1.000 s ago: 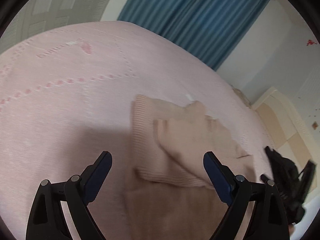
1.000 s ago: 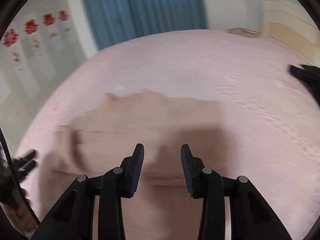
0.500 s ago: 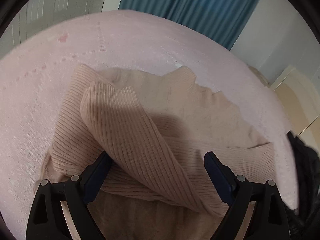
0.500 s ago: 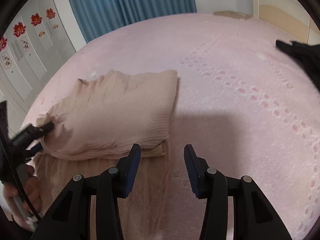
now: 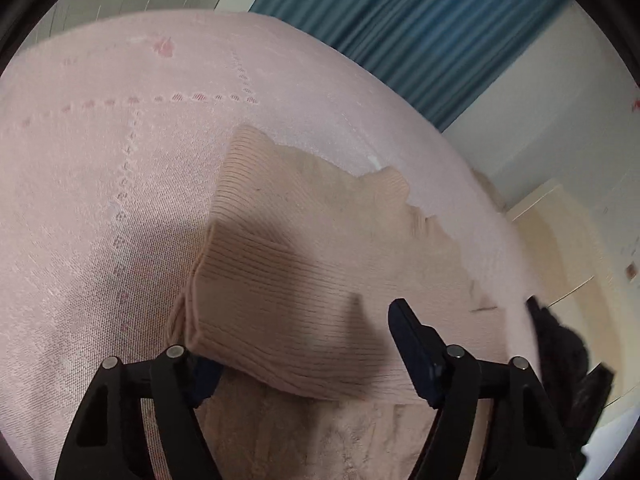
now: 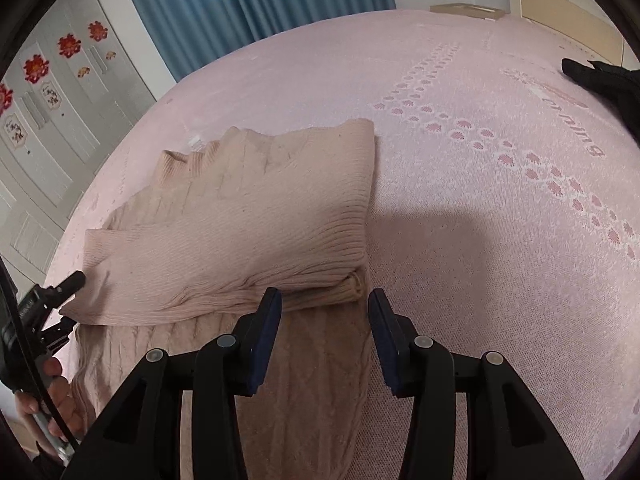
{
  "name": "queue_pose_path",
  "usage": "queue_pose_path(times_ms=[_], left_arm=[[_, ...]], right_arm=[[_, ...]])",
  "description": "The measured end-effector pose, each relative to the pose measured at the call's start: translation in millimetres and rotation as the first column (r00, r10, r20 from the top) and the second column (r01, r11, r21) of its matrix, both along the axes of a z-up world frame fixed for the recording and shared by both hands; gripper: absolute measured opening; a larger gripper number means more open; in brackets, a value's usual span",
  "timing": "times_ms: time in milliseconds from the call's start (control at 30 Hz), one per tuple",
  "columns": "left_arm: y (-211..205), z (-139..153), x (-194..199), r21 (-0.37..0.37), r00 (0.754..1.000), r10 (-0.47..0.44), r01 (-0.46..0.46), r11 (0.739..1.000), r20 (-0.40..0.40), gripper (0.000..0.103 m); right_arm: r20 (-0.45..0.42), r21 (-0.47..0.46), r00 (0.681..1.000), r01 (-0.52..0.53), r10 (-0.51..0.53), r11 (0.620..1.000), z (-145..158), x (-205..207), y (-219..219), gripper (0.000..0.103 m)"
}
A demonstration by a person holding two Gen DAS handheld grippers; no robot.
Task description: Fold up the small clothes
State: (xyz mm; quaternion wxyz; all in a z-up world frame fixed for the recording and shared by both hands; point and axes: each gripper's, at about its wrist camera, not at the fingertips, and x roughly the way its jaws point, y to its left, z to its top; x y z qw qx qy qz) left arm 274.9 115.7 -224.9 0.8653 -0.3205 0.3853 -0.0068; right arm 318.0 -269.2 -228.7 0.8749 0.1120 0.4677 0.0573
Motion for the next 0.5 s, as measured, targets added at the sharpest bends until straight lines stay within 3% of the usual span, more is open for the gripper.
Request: queue_pose_path(times_ms=[67,133,200,267,300,333,500], left_arm=[[3.6,-3.2,2.2,-0.04,1.0,0.015,-0.015,0.999,-0.003,0.058],[4.9,-2.6,2.4,-0.031,1.0,0.018,-0.018,0.999,0.0,0.052],[-0.3,-1.4,4.1,0.025,1.0,0.015,-0.015,1.0,-0.003,0.041],[-3.0,-1.4,9.0,0.091,1.0,0.013,-0.013,0.996,0.0,0.018],[-4.2,0.2,10.9,0.116,1.0,0.007,-0.007,0.993,0.005,0.012],[-4.4,3.4,12.0,0.136,1.0,-0.003,0.0,0.991,0.018,0.007],[-4.9,25.1,15.4,0.2,0.993,-0.048,0.026,0.979,0.107,0.006]], right_arm=[[0.007,-0.01,1.0,0.001,-0.001,1.0,1.0,-0.2,0.8,0.045],[0.011,-0.018,1.0,0.006,-0.006,1.0,1.3,0.4,0.8,0.045],[0.004,-0.014,1.0,0.01,-0.01,1.0,-0.1,2.2,-0.2,0.045],[-0.004,-0.009,1.0,0.014,-0.014,1.0,-1.6,4.1,-1.2,0.045],[-0.006,-0.01,1.0,0.015,-0.015,1.0,-2.0,5.3,-1.8,0.045],[-0.004,-0.012,1.0,0.017,-0.017,1.0,-2.1,5.8,-2.2,0.045],[0.005,-0.015,1.0,0.021,-0.021,1.0,-2.4,9.0,-4.0,0.045]])
